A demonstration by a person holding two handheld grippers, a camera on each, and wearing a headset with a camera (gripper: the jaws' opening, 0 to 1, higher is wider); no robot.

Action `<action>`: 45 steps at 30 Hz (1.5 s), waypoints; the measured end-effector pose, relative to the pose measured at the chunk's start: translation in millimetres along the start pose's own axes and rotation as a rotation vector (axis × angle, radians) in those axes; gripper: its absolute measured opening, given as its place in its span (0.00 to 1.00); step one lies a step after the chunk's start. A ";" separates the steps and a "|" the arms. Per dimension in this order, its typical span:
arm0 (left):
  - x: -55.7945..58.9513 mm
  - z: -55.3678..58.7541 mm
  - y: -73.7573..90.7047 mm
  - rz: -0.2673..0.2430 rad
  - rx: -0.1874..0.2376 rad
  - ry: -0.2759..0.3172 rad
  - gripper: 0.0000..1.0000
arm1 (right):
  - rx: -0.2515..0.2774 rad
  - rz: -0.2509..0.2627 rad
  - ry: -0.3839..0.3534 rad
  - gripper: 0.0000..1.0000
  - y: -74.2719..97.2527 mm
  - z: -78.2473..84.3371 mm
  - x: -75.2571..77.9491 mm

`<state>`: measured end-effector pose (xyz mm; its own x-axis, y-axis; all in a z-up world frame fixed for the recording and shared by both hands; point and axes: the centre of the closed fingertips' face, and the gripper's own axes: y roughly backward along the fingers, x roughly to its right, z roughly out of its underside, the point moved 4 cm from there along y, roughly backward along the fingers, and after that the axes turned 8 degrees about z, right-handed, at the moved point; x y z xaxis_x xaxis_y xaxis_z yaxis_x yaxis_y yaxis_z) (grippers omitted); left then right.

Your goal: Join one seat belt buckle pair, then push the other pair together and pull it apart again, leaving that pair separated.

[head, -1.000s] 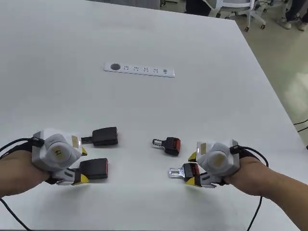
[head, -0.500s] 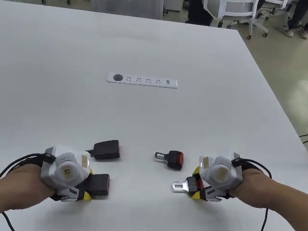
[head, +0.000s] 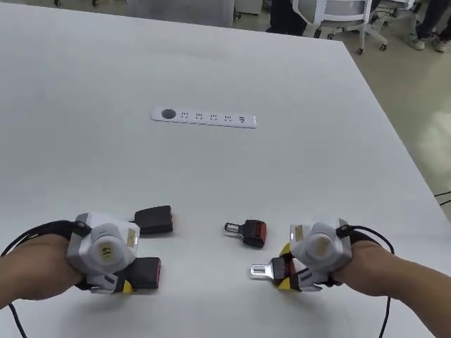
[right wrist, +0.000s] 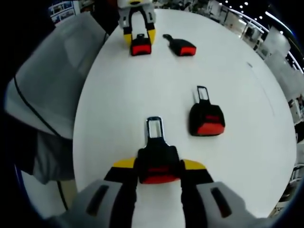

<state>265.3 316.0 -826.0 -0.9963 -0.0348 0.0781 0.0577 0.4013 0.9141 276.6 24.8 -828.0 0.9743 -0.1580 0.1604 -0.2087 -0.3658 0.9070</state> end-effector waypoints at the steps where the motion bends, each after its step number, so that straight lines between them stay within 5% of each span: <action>1: 0.2 -0.1 0.0 0.001 -0.004 -0.004 0.33 | -0.001 -0.002 -0.003 0.36 0.0 -0.2 0.0; 17: 1.4 -0.6 -0.6 0.009 0.001 0.010 0.33 | 0.021 0.003 -0.018 0.36 -0.1 0.2 -2.6; 32: 4.7 -2.2 0.6 0.008 -0.006 0.014 0.33 | -0.010 0.020 0.001 0.36 -0.3 -4.9 -3.7; 45: 2.4 -0.7 -1.2 0.017 -0.015 0.016 0.33 | 0.049 0.029 0.035 0.36 -13.5 -43.1 -18.5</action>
<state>262.8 314.8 -826.7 -0.9941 -0.0430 0.0998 0.0754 0.3881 0.9185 265.1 72.1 -826.5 0.9701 -0.1372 0.2004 -0.2396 -0.4059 0.8820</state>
